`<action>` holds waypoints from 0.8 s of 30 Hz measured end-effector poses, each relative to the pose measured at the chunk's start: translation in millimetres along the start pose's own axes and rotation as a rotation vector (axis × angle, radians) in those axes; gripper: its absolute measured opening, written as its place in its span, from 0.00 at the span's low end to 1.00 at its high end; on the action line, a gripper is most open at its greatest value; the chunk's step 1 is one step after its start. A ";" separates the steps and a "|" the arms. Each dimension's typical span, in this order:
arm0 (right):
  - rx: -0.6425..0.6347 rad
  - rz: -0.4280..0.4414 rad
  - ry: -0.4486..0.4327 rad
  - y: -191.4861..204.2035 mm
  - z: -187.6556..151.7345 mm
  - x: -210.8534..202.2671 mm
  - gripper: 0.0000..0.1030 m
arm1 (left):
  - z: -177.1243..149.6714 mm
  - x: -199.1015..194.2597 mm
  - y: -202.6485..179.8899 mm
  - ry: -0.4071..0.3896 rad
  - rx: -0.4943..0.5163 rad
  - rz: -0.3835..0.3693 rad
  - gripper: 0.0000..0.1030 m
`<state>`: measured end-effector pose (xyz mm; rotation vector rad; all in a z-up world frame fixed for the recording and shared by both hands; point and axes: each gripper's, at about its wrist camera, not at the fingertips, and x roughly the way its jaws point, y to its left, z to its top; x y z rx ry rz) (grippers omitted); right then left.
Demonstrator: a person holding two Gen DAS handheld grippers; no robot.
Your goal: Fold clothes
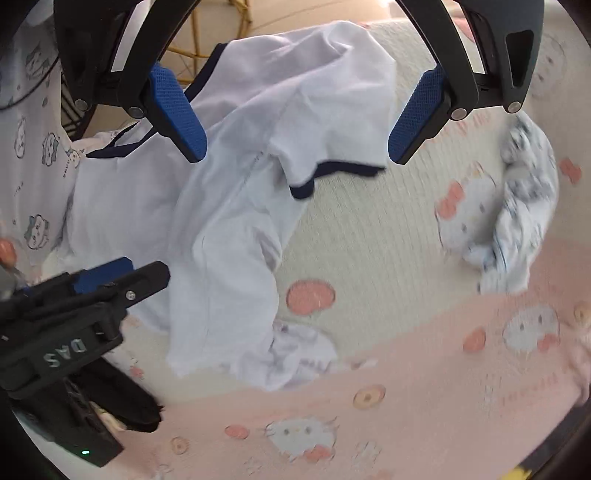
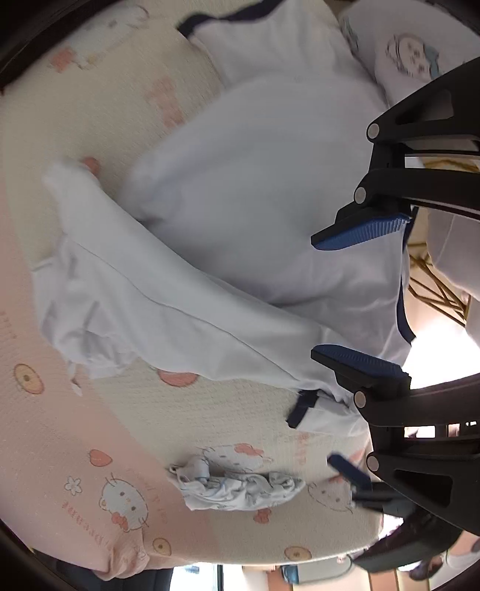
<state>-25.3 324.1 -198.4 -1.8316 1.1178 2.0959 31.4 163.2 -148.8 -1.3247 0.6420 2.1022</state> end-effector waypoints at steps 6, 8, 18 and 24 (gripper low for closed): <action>0.118 0.088 -0.050 -15.1 14.1 -18.0 0.51 | 39.4 18.5 5.5 -0.076 0.125 -0.054 0.97; 0.139 0.094 -0.071 -15.4 18.1 -24.2 0.51 | 43.1 21.1 -0.4 -0.080 0.158 -0.091 0.91; 0.136 0.099 -0.047 8.5 49.7 -10.3 0.51 | 50.4 80.7 14.8 0.097 0.032 -0.385 0.49; 0.168 0.100 -0.004 7.7 59.3 13.4 0.51 | 45.2 87.9 14.5 0.106 0.014 -0.408 0.49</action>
